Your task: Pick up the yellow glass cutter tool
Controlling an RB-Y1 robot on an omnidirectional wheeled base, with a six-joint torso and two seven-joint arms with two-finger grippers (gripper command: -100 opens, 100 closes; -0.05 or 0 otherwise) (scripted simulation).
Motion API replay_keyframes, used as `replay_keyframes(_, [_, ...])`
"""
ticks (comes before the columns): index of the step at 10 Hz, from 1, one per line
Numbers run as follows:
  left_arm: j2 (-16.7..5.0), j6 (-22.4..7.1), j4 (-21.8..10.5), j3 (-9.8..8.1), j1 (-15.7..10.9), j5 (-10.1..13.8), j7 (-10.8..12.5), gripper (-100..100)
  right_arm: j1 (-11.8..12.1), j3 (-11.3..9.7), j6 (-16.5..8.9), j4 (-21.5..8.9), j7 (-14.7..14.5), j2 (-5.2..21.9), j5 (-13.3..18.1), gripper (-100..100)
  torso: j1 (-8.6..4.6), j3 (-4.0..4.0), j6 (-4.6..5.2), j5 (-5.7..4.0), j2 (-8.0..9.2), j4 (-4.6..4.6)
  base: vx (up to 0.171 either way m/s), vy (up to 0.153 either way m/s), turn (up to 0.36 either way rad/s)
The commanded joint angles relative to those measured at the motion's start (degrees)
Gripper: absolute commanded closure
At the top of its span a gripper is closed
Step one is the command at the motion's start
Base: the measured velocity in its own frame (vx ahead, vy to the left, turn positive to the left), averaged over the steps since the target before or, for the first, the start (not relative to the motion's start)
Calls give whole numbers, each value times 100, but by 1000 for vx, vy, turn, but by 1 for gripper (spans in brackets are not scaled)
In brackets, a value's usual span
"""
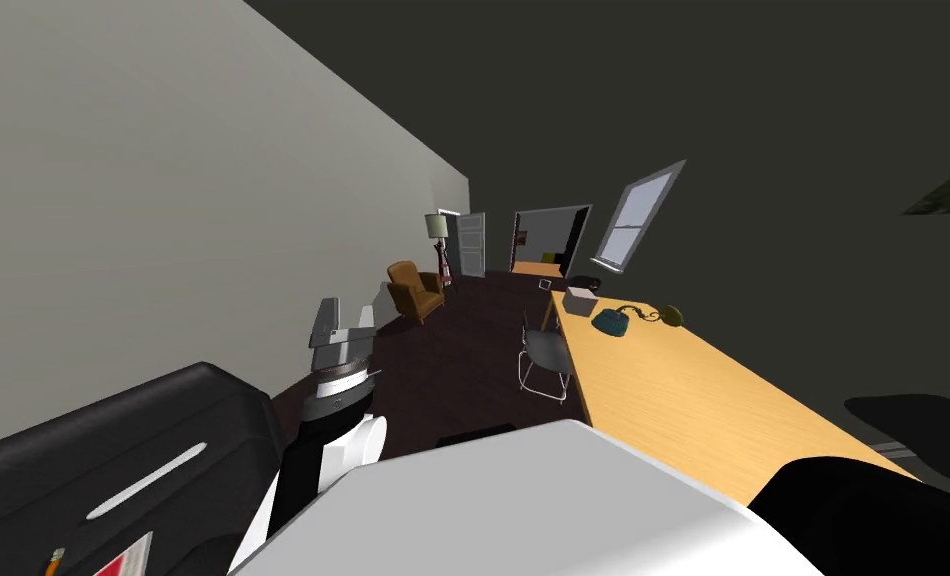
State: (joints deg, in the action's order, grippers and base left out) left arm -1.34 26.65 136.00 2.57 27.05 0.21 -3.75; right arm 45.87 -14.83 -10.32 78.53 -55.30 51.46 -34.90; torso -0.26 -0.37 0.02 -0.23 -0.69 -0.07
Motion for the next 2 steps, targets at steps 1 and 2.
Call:
replay_keyframes(1, [0,0,0,0,0,0,0,0,0,0,0,0,0,0,0,100,0,0,0,0,0,0,60,30,-26])
replay_keyframes(2, [0,0,0,0,-1,0,0,0,6,-5,8,7,-27,-2,-2,0,-16,15,-4,-1,27,6,13,8,7])
